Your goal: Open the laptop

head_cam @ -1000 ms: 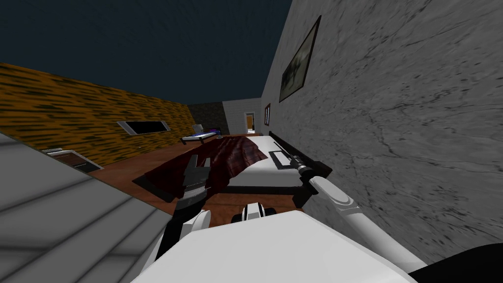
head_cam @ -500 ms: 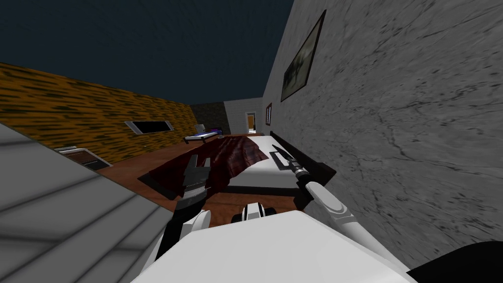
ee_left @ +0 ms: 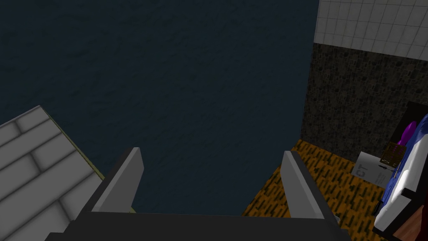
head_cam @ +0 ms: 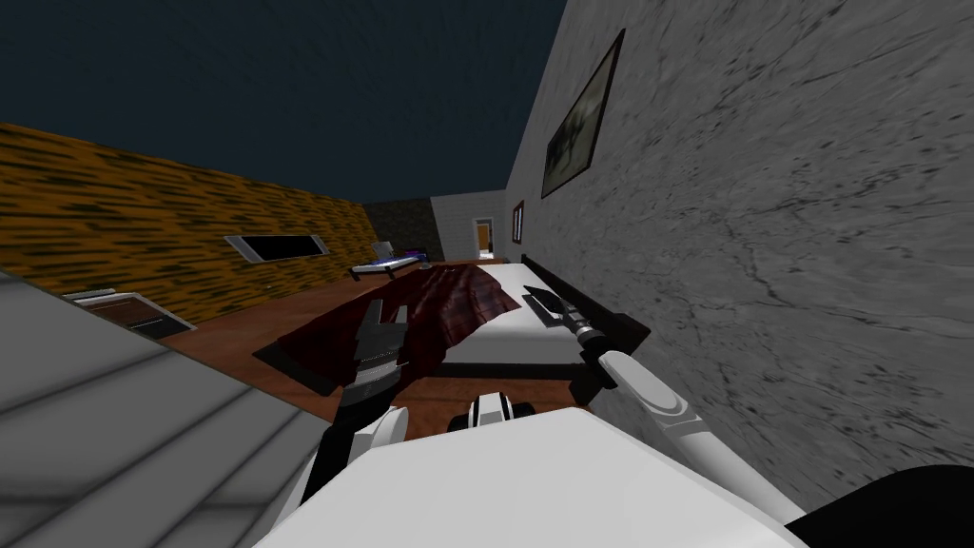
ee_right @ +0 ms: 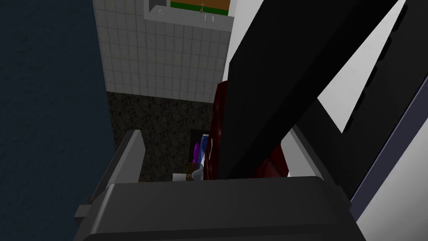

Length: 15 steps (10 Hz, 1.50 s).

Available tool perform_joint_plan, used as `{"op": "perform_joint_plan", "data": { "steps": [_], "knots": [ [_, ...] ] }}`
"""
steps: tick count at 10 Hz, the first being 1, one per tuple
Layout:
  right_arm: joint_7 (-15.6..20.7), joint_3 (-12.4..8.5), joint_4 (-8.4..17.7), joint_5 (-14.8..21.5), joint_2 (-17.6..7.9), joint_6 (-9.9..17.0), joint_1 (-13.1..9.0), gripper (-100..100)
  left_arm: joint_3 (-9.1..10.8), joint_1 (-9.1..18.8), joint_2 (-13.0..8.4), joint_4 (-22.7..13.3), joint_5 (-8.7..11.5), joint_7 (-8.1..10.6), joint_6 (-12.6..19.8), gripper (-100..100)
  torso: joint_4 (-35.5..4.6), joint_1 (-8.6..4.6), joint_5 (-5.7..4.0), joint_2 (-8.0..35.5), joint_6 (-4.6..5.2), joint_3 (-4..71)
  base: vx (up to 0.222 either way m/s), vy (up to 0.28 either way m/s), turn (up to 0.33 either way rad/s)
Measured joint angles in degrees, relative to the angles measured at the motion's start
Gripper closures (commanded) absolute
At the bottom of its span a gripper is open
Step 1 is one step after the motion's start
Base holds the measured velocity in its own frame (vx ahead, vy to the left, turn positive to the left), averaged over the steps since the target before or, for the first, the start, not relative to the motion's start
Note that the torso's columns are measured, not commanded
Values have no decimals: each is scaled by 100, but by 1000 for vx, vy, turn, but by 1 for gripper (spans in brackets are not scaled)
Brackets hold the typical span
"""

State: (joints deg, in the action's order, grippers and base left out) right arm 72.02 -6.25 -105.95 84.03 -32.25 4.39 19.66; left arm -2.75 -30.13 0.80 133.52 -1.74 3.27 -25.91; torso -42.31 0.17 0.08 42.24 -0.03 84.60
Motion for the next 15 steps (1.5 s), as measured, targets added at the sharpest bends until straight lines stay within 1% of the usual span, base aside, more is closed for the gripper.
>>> {"op": "perform_joint_plan", "data": {
  "steps": [1,2,3,4,5,6,7,8,9,10,15],
  "knots": [
    [-231,-234,24,230,53,-254,3,-100,0,0,0,0,0,0,0,0,-4,-7,1,7,3,-4,18,60,-25],
    [-200,-142,16,-8,-179,-194,16,-100,0,0,0,0,0,0,0,0,-7,-20,-3,17,-2,-9,7,41,-28],
    [-166,-234,19,-52,-160,-259,-3,-100,1,0,-1,0,0,0,0,0,-9,-22,-3,23,7,-14,8,26,-27],
    [-167,-280,0,-111,-193,-318,14,-100,1,1,-1,0,0,0,0,0,-8,-20,-3,22,5,-14,12,29,-49],
    [-183,-219,-17,-277,-399,-245,36,-100,1,0,-1,0,0,0,0,0,-8,-12,0,17,5,-10,20,57,-64],
    [-221,-148,-41,-497,-687,-116,65,-100,1,0,-1,0,0,0,0,0,-7,2,4,12,3,-6,20,48,-29],
    [-251,-304,-17,-422,-567,-265,44,-100,0,0,-1,0,0,0,0,0,-6,0,2,10,4,-9,14,48,-44],
    [-273,-427,-1,-421,-561,-439,31,-100,1,0,-1,0,0,0,0,0,-8,-2,4,16,6,-11,23,71,-78],
    [-321,-450,-38,-525,-726,-459,70,-100,0,0,0,0,0,0,0,0,-9,2,5,18,6,-11,13,35,-22],
    [-334,-450,-42,-538,-744,-452,76,0,0,1,-1,0,0,0,0,0,-4,-13,-3,17,1,-11,0,0,0],
    [-333,-458,-47,-537,-745,-448,67,0,1,1,-1,0,0,0,0,0,4,-18,-9,3,5,-3,0,0,0]
  ]
}}
